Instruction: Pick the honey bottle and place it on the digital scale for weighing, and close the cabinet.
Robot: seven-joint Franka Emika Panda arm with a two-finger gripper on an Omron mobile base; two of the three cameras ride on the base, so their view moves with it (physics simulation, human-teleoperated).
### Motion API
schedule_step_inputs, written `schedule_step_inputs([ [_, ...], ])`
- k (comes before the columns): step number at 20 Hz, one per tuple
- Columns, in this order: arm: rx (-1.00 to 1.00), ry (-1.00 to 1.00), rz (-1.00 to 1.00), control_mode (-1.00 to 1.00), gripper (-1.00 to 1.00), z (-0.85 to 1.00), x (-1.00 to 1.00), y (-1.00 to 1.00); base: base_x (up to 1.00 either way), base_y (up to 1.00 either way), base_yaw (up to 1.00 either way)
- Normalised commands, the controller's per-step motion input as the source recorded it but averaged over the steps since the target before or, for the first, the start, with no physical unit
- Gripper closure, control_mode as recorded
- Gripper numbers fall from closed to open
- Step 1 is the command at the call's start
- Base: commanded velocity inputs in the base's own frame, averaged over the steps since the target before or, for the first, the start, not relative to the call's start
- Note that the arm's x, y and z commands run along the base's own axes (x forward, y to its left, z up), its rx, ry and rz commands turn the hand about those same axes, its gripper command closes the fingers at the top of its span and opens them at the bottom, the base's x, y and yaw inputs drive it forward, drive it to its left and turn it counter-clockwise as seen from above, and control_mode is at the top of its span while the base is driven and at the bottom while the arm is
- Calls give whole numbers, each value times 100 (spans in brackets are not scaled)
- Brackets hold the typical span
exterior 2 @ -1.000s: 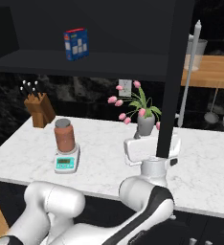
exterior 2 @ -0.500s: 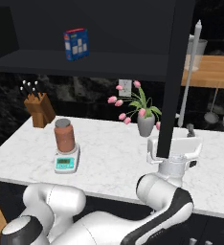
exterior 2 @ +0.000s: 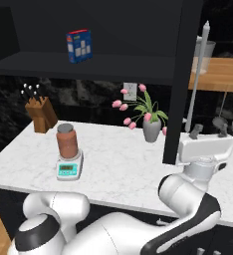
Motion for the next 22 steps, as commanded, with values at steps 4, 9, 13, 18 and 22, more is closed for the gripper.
schedule_step_inputs([
  [4, -33, -44, 1, -100, -100, 54, -31, 75, 0, 0, 0],
  [9, -39, -30, 1, -100, -100, 51, 0, 100, 0, 0, 0],
  [13, -35, -3, 0, -100, -100, 14, 53, 100, 0, 0, 0],
  [18, -37, 16, -8, -100, -100, -14, 91, 100, 0, 0, 0],
  [22, -36, 32, -19, -100, -100, -26, 100, 100, 0, 0, 0],
])
